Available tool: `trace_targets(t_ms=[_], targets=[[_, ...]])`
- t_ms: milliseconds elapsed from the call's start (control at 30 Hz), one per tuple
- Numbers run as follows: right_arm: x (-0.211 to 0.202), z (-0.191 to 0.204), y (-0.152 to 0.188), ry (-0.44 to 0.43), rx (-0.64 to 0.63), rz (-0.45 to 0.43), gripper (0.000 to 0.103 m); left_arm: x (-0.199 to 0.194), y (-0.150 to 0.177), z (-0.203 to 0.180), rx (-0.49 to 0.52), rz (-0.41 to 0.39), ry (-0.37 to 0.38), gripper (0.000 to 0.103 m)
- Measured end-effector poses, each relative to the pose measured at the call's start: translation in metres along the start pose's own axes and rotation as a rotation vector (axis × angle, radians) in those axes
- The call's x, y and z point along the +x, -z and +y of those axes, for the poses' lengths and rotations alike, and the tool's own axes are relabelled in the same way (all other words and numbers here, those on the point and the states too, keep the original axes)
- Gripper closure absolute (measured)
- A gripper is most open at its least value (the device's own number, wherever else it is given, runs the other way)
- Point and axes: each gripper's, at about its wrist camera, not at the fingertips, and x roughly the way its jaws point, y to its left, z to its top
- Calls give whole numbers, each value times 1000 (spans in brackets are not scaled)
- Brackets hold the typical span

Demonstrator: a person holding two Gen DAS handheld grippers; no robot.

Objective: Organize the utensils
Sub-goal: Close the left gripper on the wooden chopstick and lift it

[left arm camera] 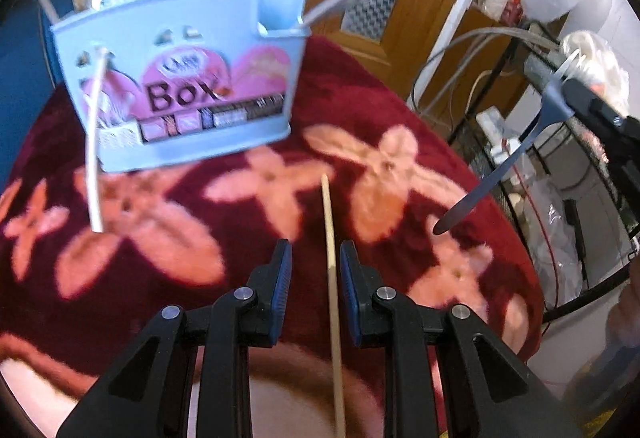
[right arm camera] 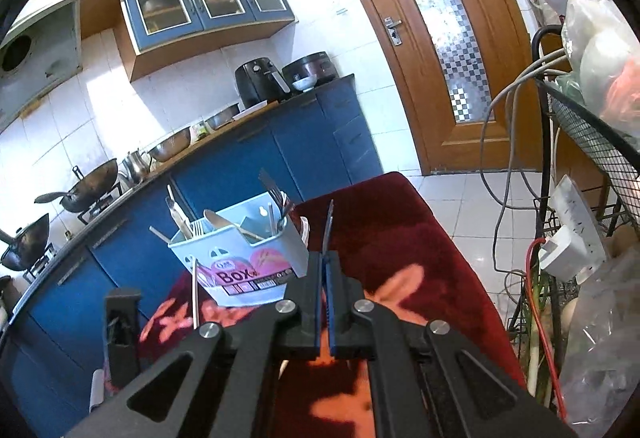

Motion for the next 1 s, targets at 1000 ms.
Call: trace_targets(t_ms=[1000], targets=[[14, -8, 3, -56, -4, 60, 99, 17, -34, -8, -23, 66, 96, 101]])
